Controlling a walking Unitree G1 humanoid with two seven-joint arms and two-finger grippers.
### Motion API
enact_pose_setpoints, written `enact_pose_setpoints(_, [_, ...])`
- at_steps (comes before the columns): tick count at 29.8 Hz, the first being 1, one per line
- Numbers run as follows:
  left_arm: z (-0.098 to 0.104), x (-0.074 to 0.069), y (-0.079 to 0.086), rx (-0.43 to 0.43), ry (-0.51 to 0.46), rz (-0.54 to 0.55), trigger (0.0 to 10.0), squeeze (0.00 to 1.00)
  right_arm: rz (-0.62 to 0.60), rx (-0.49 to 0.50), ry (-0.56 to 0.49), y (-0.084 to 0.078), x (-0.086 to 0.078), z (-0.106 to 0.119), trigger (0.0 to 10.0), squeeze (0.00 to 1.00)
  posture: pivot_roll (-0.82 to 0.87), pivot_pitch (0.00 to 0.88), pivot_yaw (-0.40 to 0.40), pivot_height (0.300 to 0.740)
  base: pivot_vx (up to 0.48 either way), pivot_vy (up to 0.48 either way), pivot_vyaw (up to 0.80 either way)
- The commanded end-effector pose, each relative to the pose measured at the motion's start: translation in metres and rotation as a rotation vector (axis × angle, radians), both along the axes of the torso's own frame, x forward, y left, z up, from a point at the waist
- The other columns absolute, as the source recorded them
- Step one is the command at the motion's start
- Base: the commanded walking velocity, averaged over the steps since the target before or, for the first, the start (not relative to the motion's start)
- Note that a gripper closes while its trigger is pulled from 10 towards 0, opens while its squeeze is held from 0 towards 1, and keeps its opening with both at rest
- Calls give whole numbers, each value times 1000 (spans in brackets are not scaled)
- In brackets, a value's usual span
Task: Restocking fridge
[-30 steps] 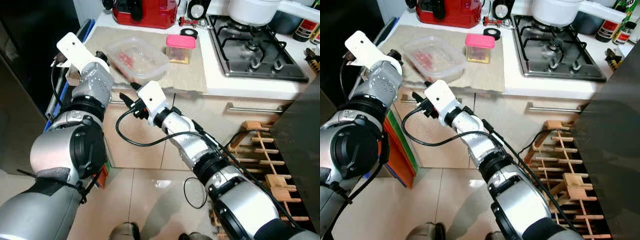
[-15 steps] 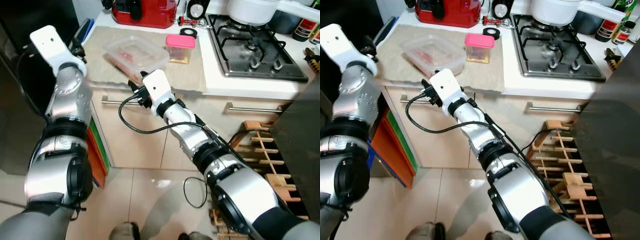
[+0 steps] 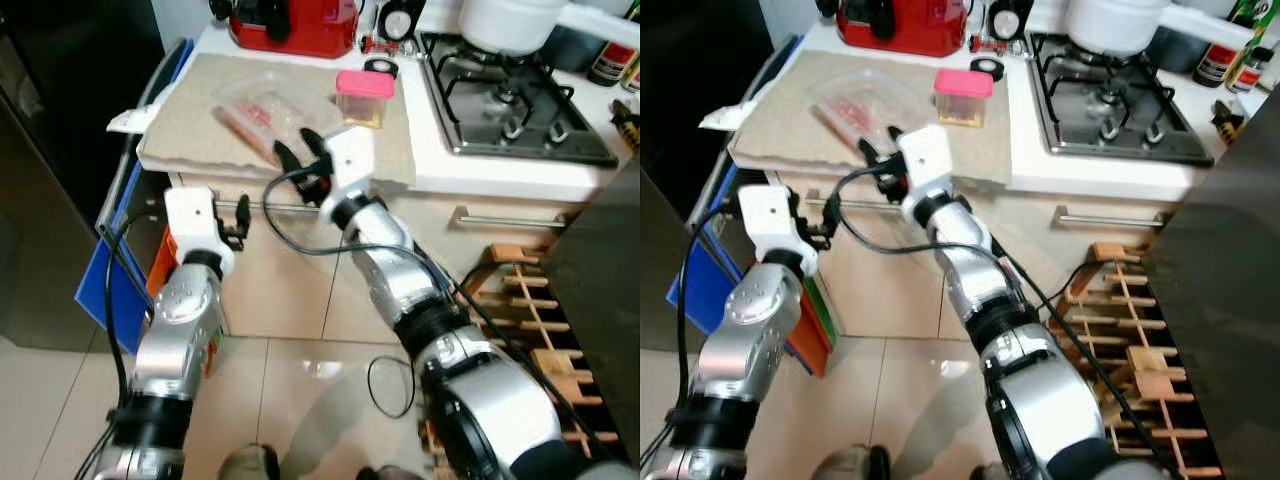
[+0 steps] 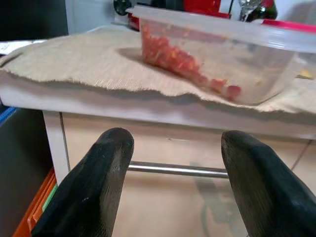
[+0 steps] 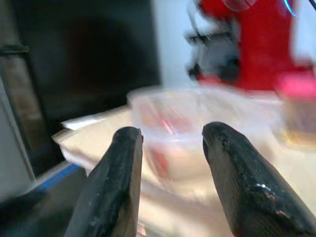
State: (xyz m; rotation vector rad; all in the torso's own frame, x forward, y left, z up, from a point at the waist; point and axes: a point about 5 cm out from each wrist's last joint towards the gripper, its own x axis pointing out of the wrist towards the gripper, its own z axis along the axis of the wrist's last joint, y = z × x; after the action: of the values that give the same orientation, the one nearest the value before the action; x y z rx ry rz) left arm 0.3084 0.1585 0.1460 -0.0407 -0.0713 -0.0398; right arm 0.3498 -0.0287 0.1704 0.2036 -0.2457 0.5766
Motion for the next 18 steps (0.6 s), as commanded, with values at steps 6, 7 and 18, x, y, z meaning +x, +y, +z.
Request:
enact_pose_setpoints(6, [-2,-28,6,0,12,-80,10000,0,-110,-68,21,-51,-40,-30,10000,0,29,32,-25,740,0,0,0])
enact_pose_setpoints(7, [-3,-30,7,-5,17,-92,10000,0,-118,-99,23,-57,-45,-36,10000,0,28,25,-20,740,0,0,0])
enact_pose_setpoints(18, [-3,-48,-1,27,14,-144,10000,0,-241,-154,160,-104,-80,-60,10000,0,20,0,-12,740,0,0,0])
